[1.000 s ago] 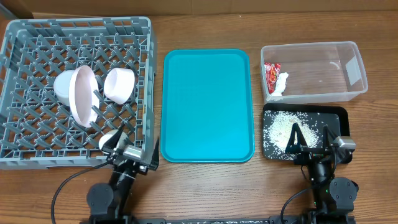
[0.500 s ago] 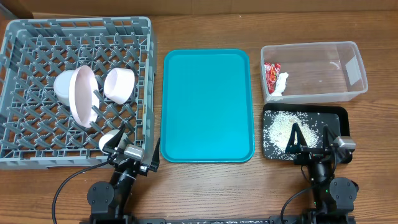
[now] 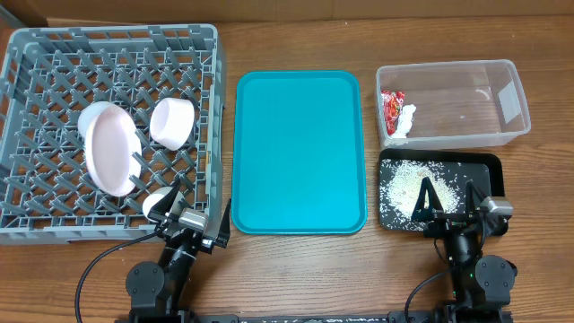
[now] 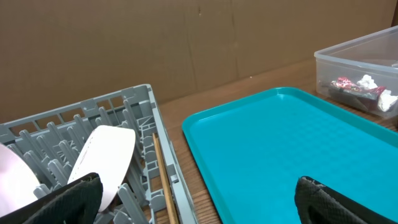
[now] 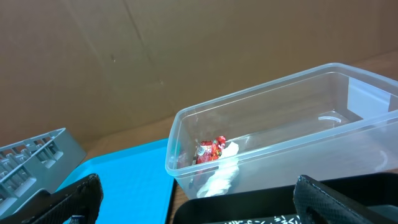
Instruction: Sort waste into correct bins and load items into the dishwasher
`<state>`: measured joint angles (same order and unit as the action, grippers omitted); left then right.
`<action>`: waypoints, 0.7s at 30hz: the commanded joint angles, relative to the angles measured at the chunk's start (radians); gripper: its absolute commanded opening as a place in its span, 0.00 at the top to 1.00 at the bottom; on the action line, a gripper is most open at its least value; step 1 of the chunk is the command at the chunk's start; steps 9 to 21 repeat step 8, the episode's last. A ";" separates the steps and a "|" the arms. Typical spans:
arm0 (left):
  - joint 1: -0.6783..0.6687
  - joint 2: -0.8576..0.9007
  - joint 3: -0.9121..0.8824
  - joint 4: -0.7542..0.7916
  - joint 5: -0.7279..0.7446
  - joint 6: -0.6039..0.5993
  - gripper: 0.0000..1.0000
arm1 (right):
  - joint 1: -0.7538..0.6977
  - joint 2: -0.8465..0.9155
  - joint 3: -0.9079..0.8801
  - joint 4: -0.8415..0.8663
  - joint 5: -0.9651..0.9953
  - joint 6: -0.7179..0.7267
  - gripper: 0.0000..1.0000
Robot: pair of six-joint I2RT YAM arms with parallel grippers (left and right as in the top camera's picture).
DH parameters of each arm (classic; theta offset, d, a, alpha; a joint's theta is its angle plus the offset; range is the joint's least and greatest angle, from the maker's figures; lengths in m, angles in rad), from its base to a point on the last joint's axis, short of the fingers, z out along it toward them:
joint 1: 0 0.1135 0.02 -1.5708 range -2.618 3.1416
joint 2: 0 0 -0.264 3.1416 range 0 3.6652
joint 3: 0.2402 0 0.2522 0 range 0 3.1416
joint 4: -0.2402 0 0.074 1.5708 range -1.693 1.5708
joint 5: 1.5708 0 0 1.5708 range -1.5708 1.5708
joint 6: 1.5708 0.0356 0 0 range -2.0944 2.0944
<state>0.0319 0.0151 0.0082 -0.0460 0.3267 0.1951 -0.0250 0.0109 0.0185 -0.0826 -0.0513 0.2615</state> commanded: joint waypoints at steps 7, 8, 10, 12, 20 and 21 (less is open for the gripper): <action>-0.007 -0.003 -0.003 -0.002 0.006 0.018 0.00 | -0.003 -0.008 -0.011 0.004 0.005 0.000 0.00; -0.007 -0.003 -0.003 -0.002 0.006 0.018 0.00 | -0.003 -0.008 -0.011 0.004 0.005 0.000 0.00; -0.007 -0.003 -0.003 -0.002 0.006 0.018 0.00 | -0.003 -0.008 -0.011 0.004 0.005 0.000 0.00; -0.007 -0.003 -0.003 -0.002 0.006 0.018 0.00 | -0.003 -0.008 -0.011 0.004 0.005 0.000 0.00; -0.007 -0.003 -0.003 -0.002 0.006 0.018 0.00 | -0.003 -0.008 -0.011 0.004 0.005 0.000 0.00; -0.007 -0.003 -0.003 -0.002 0.006 0.018 0.00 | -0.003 -0.008 -0.011 0.004 0.005 0.000 0.00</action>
